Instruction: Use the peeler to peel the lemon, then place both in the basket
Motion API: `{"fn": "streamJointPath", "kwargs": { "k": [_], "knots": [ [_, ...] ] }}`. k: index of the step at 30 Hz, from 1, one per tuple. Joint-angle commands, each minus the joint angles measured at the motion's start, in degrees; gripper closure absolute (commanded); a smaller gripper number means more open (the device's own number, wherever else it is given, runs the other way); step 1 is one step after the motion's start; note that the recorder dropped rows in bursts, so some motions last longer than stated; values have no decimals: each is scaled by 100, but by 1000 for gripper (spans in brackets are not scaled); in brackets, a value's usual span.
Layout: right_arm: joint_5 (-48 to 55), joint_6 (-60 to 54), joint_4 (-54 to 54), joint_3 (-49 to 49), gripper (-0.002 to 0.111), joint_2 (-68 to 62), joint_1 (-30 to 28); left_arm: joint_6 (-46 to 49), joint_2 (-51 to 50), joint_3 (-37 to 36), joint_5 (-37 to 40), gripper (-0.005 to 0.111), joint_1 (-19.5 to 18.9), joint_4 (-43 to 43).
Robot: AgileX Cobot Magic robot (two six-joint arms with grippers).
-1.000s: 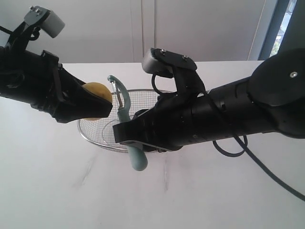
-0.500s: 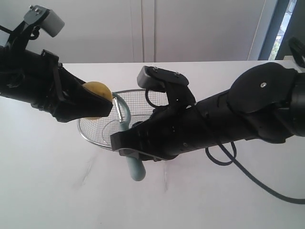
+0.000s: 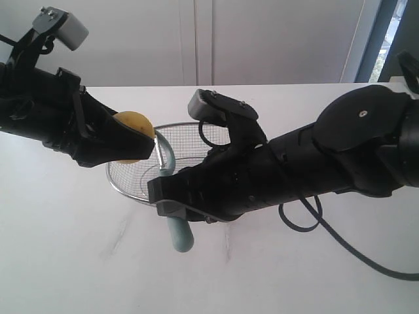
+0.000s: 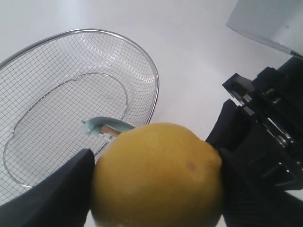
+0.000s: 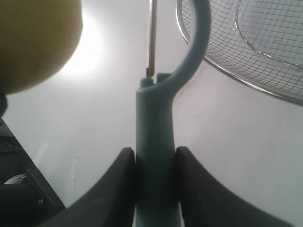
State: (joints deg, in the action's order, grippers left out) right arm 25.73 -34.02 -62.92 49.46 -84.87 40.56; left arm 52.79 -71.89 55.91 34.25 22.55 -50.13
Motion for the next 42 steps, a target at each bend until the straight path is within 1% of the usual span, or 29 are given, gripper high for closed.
{"fn": "streamJointPath", "kwargs": {
  "k": [1, 12, 29, 32, 34, 42],
  "knots": [
    [12, -117, -193, 7, 108, 16, 3, 11, 17, -24, 37, 107, -18, -216],
    [-47, -220, -298, 7, 108, 436, 3, 11, 17, -24, 51, 107, -18, -216],
    [-182, -171, 66, 7, 108, 1062, 3, 11, 17, -24, 110, 107, -18, -186],
    [-192, 5, 355, 7, 108, 1293, -9, 11, 17, -24, 133, 107, -18, -172],
    [-207, 322, 714, 7, 108, 1497, -9, 11, 17, -24, 133, 107, -18, -172],
    [-122, 2203, 2745, 7, 108, 2236, -9, 11, 17, -24, 133, 107, -18, -172]
  ]
}}
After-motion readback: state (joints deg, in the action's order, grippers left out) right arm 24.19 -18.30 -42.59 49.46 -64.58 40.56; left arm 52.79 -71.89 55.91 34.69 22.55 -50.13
